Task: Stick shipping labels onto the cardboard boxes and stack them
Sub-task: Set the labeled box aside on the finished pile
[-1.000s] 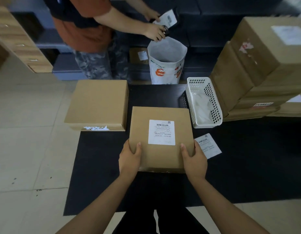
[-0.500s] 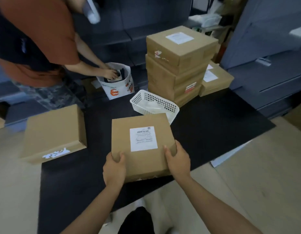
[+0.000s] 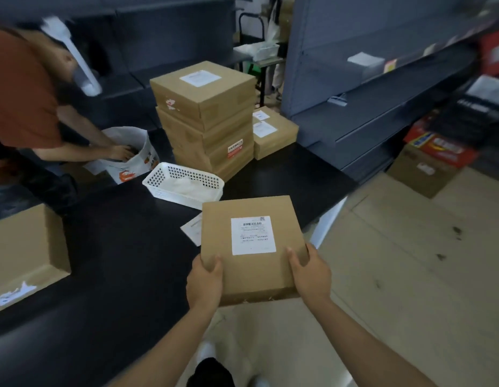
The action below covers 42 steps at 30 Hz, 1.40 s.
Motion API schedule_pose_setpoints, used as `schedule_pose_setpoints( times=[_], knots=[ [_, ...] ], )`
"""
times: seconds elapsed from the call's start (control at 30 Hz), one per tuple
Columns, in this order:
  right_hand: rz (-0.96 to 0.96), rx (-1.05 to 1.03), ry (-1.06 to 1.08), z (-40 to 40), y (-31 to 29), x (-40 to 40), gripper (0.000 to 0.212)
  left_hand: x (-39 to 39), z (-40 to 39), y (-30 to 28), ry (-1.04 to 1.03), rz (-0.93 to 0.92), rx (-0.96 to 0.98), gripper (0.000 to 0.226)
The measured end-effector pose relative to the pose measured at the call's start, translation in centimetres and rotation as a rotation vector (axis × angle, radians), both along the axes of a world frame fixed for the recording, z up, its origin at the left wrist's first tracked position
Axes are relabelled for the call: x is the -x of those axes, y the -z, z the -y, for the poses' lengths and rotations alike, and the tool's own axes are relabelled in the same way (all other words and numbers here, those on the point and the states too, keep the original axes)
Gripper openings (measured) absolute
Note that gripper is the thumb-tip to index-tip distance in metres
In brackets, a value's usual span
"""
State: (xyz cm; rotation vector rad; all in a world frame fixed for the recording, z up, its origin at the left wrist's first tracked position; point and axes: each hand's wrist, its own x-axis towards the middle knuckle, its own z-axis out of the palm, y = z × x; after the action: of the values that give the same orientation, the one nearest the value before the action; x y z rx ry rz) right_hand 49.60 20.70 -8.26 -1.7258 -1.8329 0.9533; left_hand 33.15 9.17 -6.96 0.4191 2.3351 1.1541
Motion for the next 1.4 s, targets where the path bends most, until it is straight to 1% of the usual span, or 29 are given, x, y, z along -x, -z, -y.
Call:
schedule_pose_setpoints(
  times=[0.1,0.2,0.37,0.57,0.7,0.77,0.87,0.97,1.1,1.23,1.33,1.4],
  knots=[
    [-0.027,0.026,0.134,-1.8,-0.6,-4.4,0.061,-3.1,-3.8,-0.4,0.130,0.018,-0.016,0.044],
    [-0.018,0.028,0.288,-3.2,-0.6,-8.7,0.067,-6.1,-7.7,-0.5,0.279,0.024,-0.023,0.044],
    [-0.005,0.029,0.517,-5.9,-0.5,-13.8,0.065,-10.2,-14.8,-0.5,0.480,0.009,-0.011,0.044],
    [0.002,0.002,0.635,-12.5,-0.8,-15.1,0.063,-11.5,-23.5,-1.4,0.557,0.032,-0.051,0.038],
    [-0.047,-0.029,0.659,-17.0,-1.6,-15.2,0.059,-11.7,-28.6,-2.4,0.603,0.007,-0.084,0.037],
    [-0.059,-0.035,0.666,-19.2,-1.9,-15.1,0.058,-11.6,-30.9,-2.8,0.594,-0.007,-0.090,0.038],
    [-0.054,-0.040,0.612,-23.3,-2.1,-14.7,0.059,-11.3,-34.1,-2.8,0.543,-0.011,-0.081,0.041],
    [-0.052,-0.040,0.512,-28.4,-1.9,-14.1,0.060,-10.7,-37.2,-2.2,0.459,-0.013,-0.054,0.040],
    [-0.020,-0.033,0.311,-35.6,-2.0,-12.2,0.061,-9.7,-40.8,-2.1,0.270,-0.015,-0.032,0.037],
    [-0.052,-0.047,0.117,-41.5,-2.3,-9.9,0.063,-9.0,-43.1,-3.0,0.063,-0.017,-0.052,0.040],
    [-0.008,-0.056,-0.024,-44.6,-2.5,-7.5,0.067,-8.2,-43.7,-3.1,-0.071,-0.006,-0.079,0.044],
    [-0.035,-0.062,-0.117,-46.1,-2.8,-5.5,0.067,-7.1,-43.9,-3.1,-0.154,-0.011,-0.086,0.046]
  ],
)
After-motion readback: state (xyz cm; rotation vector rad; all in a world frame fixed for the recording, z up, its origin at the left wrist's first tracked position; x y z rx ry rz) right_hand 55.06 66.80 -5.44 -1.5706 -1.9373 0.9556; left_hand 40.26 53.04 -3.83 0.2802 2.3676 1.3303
